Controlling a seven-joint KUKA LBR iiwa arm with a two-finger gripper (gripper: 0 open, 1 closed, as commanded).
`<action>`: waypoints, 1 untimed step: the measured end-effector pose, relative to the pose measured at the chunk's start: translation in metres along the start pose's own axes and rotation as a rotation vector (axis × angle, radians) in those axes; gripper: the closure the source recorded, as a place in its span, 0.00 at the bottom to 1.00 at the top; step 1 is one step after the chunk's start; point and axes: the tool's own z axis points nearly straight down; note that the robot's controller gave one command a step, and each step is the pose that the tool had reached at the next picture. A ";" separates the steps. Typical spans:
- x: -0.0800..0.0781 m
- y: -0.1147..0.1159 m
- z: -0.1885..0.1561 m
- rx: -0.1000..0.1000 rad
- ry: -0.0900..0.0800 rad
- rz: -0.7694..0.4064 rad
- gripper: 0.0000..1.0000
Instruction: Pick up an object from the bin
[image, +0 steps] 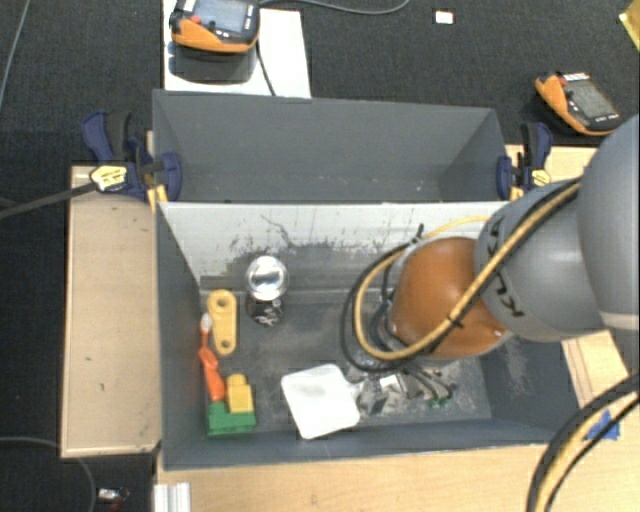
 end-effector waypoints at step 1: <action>0.000 0.000 0.000 0.000 0.000 -0.001 1.00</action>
Offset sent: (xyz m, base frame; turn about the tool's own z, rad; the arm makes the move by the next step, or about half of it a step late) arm 0.0000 0.0000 0.0000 0.0000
